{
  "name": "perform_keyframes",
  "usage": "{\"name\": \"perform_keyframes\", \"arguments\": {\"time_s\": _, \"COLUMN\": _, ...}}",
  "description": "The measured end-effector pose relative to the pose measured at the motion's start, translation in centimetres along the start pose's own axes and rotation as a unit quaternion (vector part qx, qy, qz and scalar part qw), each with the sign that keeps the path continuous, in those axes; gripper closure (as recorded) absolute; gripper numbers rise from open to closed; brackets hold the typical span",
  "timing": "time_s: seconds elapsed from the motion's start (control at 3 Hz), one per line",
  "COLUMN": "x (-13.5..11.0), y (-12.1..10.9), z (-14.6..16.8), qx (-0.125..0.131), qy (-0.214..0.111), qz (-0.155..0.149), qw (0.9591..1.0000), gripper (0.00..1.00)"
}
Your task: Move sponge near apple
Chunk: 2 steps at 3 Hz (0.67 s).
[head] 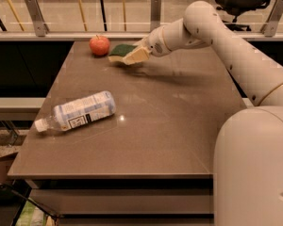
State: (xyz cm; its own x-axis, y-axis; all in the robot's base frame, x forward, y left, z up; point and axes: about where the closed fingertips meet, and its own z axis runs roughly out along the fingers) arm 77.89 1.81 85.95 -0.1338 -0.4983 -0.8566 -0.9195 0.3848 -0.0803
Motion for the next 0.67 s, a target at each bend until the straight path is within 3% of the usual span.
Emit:
{"name": "perform_keyframes", "arguments": {"time_s": 0.33, "x": 0.04, "y": 0.15, "z": 0.34, "qx": -0.003, "qy": 0.0, "qz": 0.0, "qw": 1.0, "gripper": 0.0}}
{"name": "perform_keyframes", "arguments": {"time_s": 0.67, "x": 0.04, "y": 0.16, "z": 0.35, "qx": -0.003, "qy": 0.0, "qz": 0.0, "qw": 1.0, "gripper": 0.0}}
